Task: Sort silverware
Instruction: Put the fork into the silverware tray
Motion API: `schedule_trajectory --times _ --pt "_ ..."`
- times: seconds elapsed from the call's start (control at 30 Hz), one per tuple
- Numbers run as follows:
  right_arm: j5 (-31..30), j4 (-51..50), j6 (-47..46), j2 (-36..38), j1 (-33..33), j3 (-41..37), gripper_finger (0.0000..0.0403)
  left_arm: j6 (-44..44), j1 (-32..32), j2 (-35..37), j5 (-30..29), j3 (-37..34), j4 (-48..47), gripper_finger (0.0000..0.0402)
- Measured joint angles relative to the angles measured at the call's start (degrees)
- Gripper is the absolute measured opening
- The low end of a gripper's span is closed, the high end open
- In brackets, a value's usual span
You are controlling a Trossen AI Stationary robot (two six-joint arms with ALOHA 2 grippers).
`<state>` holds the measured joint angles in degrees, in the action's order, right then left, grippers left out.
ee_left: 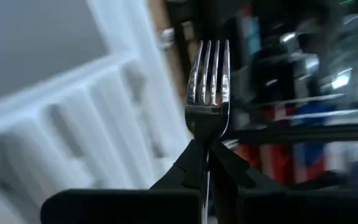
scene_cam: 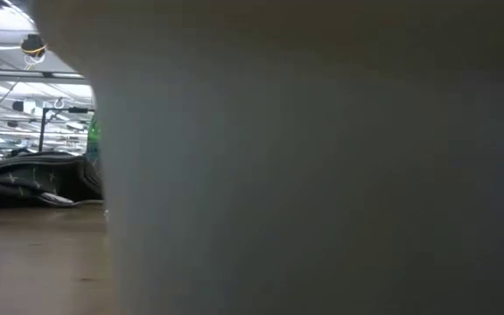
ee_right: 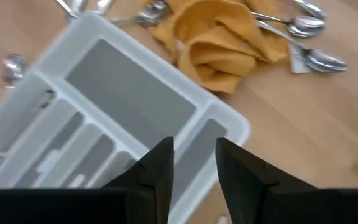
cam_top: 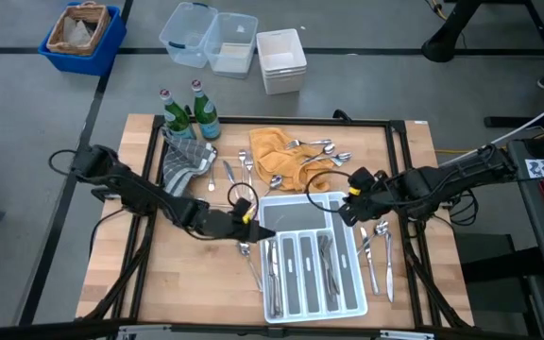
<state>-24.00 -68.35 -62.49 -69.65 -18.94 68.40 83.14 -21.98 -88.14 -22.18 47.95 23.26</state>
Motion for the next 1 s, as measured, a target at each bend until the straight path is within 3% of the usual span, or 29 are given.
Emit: schedule_trajectory --times 0.13,0.33,0.7,1.0 --pt "0.0 -3.5 0.0 0.1 1.7 0.0 0.0122 3.3 -2.3 -7.1 -5.2 3.2 7.4 0.0005" --pt "0.0 -4.1 3.3 0.1 3.8 0.0 0.0122 9.6 -3.7 -19.7 -10.4 14.0 9.4 0.0003" --pt "0.1 -3.8 10.5 0.1 4.8 0.0 0.0122 11.1 -1.1 -38.4 -10.9 36.5 8.8 0.0008" --pt "0.5 -3.6 10.5 0.1 4.8 0.0 0.0122 19.3 -1.1 -44.9 -10.9 42.1 8.2 0.0014"
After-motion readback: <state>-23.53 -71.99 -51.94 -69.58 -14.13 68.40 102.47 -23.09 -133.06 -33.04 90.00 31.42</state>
